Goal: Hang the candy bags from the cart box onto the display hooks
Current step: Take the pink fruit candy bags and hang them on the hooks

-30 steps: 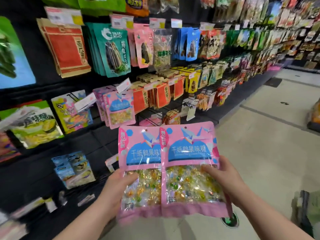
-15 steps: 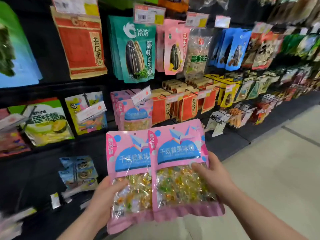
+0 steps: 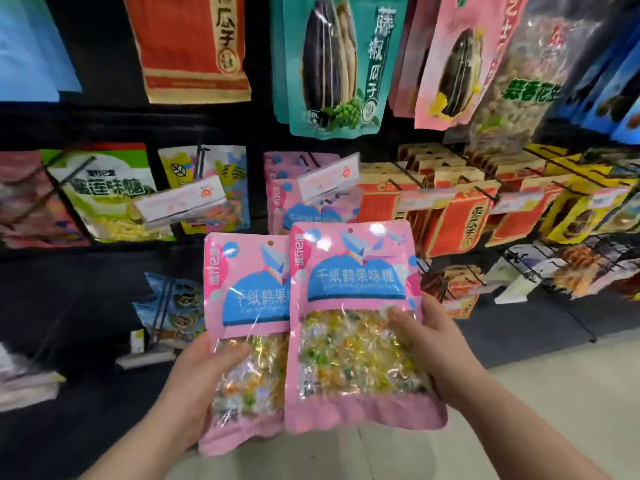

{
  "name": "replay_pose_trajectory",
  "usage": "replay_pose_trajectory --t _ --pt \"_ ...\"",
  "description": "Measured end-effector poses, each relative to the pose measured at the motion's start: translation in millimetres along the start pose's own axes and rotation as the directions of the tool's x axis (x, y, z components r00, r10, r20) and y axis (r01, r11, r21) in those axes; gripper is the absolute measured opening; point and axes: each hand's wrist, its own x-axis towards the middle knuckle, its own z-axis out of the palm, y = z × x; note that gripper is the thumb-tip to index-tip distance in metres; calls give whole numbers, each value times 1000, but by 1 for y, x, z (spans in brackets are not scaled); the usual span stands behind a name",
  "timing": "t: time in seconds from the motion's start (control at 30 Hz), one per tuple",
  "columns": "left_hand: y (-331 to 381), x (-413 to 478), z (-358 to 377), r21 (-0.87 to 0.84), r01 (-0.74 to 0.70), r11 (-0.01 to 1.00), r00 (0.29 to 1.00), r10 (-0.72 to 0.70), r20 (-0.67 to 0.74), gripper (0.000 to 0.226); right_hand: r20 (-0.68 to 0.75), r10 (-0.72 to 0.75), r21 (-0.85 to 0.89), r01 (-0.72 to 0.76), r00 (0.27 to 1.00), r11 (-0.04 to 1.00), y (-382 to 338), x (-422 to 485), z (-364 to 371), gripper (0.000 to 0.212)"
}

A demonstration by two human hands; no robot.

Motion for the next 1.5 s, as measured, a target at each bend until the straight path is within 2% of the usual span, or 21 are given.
replay_pose_trajectory --t 0.23,0.33,0.47,0.57,0.7,0.9,1.07,1.3,1.5 --pt "-29 30 11 -81 -24 996 992 14 -126 43 153 -82 13 81 985 997 9 56 2 19" --pt "-38 41 15 -77 -35 996 986 22 -166 40 194 -104 25 101 976 995 10 69 4 24" --pt "-41 47 20 -111 -40 993 979 16 -205 28 241 -147 20 147 959 989 7 75 7 42" --pt "-41 48 19 -103 -46 994 977 23 -211 31 283 -165 21 166 945 986 10 73 4 43" --pt "-38 49 19 -104 -30 994 978 7 -210 39 280 -167 65 155 945 986 11 70 -4 42" --pt "-37 54 22 -68 -29 997 973 13 -230 31 298 -164 109 137 941 985 8 69 -7 37" --pt "-37 57 22 -38 -21 999 972 12 -234 27 253 -134 92 114 958 989 6 77 -3 37" --pt "-38 59 19 -32 -7 999 974 0 -227 24 266 -113 95 91 957 991 7 81 0 38" --pt "-39 60 15 -61 -5 998 976 -9 -219 29 259 -126 83 108 958 991 5 84 4 42"
